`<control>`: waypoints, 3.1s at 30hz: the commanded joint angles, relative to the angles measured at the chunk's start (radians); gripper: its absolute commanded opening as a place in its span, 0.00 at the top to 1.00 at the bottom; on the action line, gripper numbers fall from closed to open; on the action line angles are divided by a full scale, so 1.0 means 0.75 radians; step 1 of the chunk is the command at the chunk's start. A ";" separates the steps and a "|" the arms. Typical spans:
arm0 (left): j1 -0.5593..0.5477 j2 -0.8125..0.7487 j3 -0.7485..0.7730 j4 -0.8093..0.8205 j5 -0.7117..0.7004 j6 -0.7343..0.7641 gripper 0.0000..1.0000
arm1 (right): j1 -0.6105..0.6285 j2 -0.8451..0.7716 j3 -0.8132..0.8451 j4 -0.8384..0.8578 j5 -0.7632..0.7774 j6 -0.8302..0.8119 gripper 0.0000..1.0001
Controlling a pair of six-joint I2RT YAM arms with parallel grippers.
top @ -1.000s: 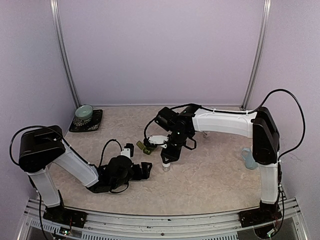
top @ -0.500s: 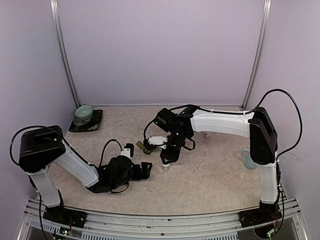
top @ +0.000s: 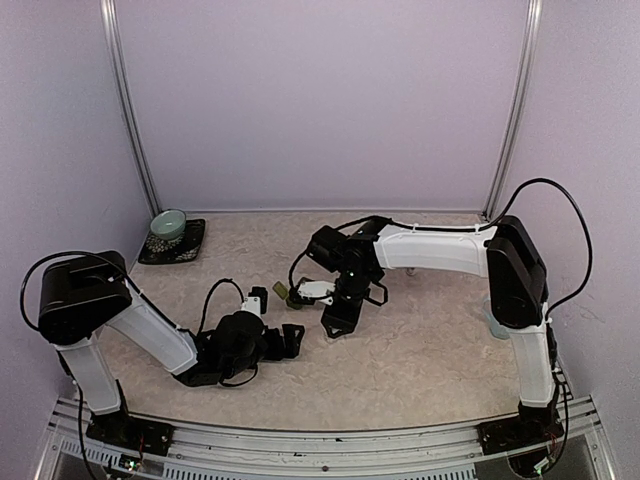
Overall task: Sort the pills into containers
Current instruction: Close the lid of the pill bottle, then pick up the pill bottle from the center of the board.
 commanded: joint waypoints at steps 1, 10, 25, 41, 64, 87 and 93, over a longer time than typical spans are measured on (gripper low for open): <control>-0.011 0.025 -0.015 0.002 0.002 -0.008 0.01 | -0.006 -0.045 0.026 -0.004 -0.036 -0.001 0.49; -0.013 0.012 -0.012 -0.002 0.008 0.004 0.01 | -0.017 -0.181 -0.058 0.051 -0.137 -0.007 0.29; -0.059 -0.055 0.021 0.020 0.028 0.140 0.01 | -0.157 -0.565 -0.618 0.631 -0.341 0.084 0.25; -0.066 -0.030 -0.042 0.163 0.051 0.138 0.01 | -0.118 -0.552 -0.927 1.126 -0.316 0.053 0.25; -0.066 -0.038 -0.130 0.234 0.021 0.100 0.01 | -0.078 -0.349 -0.785 1.085 -0.218 0.032 0.36; -0.066 -0.035 -0.131 0.245 0.018 0.096 0.01 | -0.057 -0.319 -0.763 1.029 -0.216 0.015 0.53; -0.066 -0.019 -0.126 0.255 0.040 0.109 0.01 | -0.055 -0.339 -0.759 1.024 -0.229 0.015 0.59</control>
